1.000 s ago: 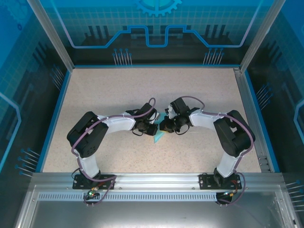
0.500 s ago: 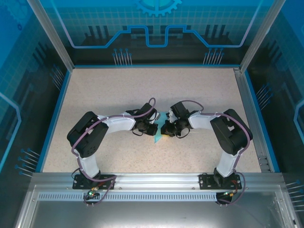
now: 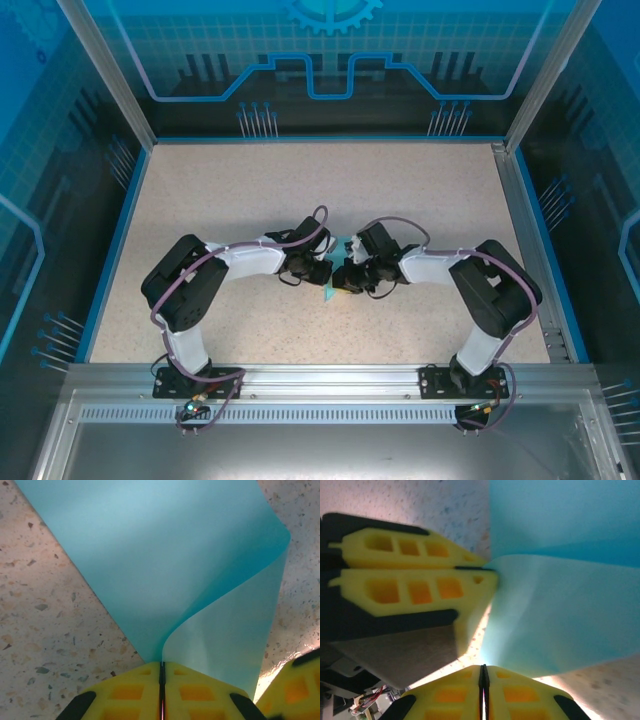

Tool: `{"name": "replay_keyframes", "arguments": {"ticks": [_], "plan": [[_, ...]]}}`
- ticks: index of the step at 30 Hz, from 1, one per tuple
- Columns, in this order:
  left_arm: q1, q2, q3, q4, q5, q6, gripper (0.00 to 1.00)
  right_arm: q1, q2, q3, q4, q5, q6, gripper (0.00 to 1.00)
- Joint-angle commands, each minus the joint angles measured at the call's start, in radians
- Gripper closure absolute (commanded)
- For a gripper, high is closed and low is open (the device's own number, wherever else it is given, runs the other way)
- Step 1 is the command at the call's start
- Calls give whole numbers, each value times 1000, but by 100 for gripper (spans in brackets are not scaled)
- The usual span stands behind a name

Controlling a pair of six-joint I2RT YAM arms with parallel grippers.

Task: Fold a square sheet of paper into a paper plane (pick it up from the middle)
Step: Third fold the triangle at the center of the table.

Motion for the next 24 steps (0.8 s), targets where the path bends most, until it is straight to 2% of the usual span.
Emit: {"name": "replay_keyframes", "arguments": {"ticks": [1, 7, 14, 20, 24], "plan": [[4, 21, 16, -19, 10, -4, 90, 22, 42, -20, 89, 0, 48, 89], [4, 29, 20, -19, 2, 4, 92, 24, 83, -67, 167, 18, 68, 90], [5, 41, 26, -20, -2, 10, 94, 24, 12, -104, 208, 12, 62, 88], [5, 35, 43, -33, 0, 21, 94, 14, -74, -119, 140, 83, 44, 88], [5, 36, 39, -30, 2, 21, 94, -40, -83, -98, 110, 114, 40, 88]]}}
